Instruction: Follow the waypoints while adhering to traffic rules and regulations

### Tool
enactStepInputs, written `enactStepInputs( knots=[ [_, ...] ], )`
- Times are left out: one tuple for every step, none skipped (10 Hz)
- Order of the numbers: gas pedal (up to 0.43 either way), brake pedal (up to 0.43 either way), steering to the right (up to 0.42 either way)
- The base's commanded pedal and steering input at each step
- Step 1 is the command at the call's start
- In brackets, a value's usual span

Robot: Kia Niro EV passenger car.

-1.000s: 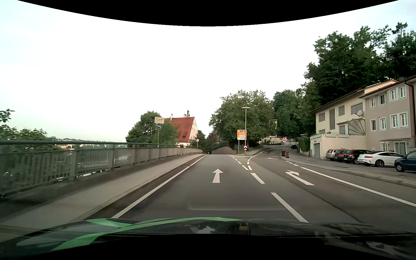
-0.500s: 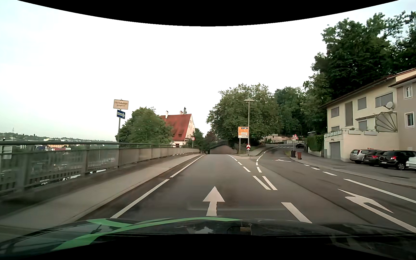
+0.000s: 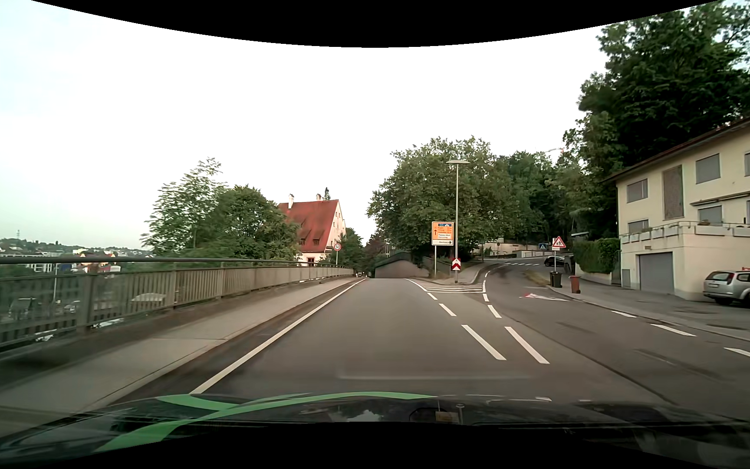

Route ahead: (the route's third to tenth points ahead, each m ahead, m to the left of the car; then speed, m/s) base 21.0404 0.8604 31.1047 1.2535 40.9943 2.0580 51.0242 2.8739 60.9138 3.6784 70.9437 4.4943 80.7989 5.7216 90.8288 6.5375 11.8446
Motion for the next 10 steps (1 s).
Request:
enactStepInputs(
  knots=[
    [0.24,0.0,0.0],
    [0.228,0.0,0.0],
    [0.22,0.0,0.0],
    [0.189,0.0,0.0],
    [0.189,0.0,0.0],
    [0.189,0.0,0.0],
    [0.189,0.0,0.0],
    [0.189,0.0,0.0],
    [0.189,0.0,0.0],
    [0.189,0.0,0.0]
  ],
)
